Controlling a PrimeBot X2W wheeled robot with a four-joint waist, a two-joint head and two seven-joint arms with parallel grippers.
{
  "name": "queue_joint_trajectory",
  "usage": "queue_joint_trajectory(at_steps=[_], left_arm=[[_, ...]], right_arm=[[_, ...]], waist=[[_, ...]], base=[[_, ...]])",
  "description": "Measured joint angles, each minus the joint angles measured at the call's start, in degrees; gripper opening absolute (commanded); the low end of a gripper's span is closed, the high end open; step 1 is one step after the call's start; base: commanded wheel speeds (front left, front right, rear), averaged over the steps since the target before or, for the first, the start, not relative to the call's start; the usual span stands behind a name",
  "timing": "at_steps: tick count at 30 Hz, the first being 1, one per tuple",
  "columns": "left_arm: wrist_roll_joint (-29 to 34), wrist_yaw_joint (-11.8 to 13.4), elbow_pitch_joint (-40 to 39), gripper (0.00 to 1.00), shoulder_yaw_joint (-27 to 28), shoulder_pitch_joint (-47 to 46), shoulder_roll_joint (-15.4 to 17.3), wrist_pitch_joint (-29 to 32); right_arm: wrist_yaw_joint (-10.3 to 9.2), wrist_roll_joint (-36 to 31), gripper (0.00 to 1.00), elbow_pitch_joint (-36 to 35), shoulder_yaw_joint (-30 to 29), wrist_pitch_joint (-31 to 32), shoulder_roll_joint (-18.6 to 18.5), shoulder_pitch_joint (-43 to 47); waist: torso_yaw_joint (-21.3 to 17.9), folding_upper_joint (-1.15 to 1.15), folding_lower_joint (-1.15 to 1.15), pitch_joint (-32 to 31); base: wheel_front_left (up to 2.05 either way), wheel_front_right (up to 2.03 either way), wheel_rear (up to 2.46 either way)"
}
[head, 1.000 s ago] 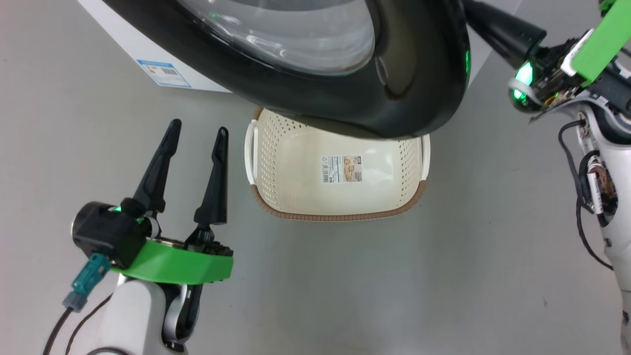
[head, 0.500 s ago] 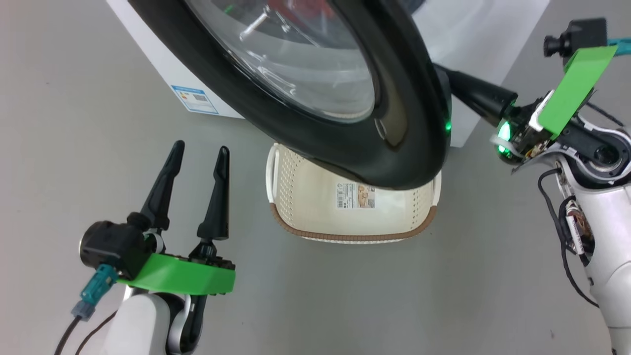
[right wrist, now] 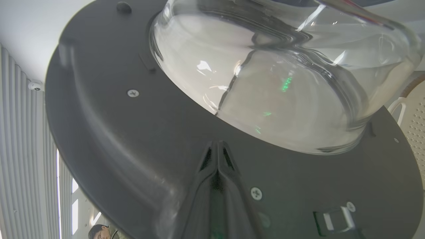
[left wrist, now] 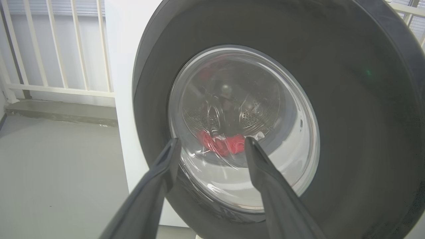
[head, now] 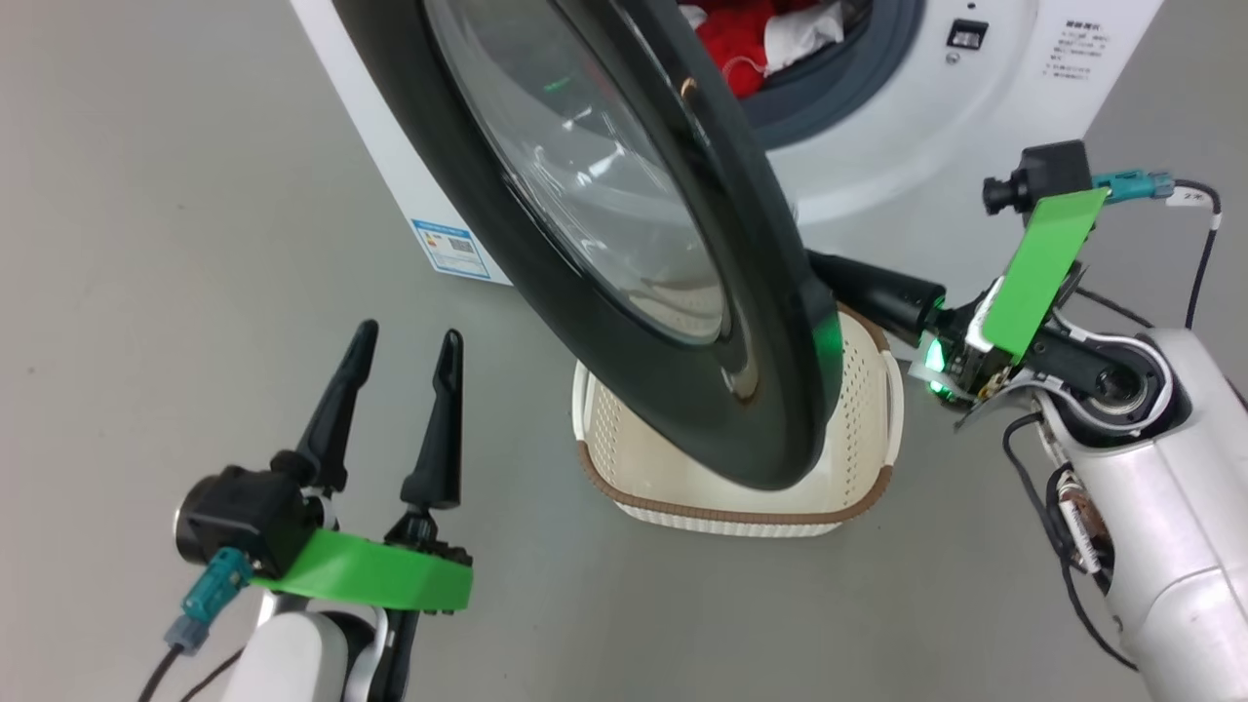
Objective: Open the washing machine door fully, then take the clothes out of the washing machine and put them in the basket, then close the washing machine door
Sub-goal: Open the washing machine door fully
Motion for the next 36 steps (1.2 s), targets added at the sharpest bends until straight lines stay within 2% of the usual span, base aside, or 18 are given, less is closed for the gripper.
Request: queue_joint_trajectory(at_steps=[15, 25, 36], left_arm=[[-0.7, 1.0, 2.2, 1.0, -1.4, 2.8, 0.0, 0.0], [-1.3, 1.0, 5.5, 1.0, -2.9, 3.4, 0.1, 0.0], [-1.7, 1.0, 5.2, 1.0, -3.0, 3.5, 0.2, 0.0]], right_arm=[[0.0, -0.3, 0.0, 0.3, 1.8, 1.8, 2.9, 6.2], [0.0, -0.5, 0.0, 0.8, 2.4, 1.8, 3.6, 8.0], [0.0, -0.4, 0.0, 2.0, 3.0, 2.4, 4.8, 8.0]], waist=[[3.9, 0.0, 0.0, -6.8], [8.7, 0.0, 0.0, -9.7], [13.7, 0.0, 0.0, -10.4]], base=[[0.0, 0.0, 0.0], [0.0, 0.0, 0.0], [0.0, 0.0, 0.0]])
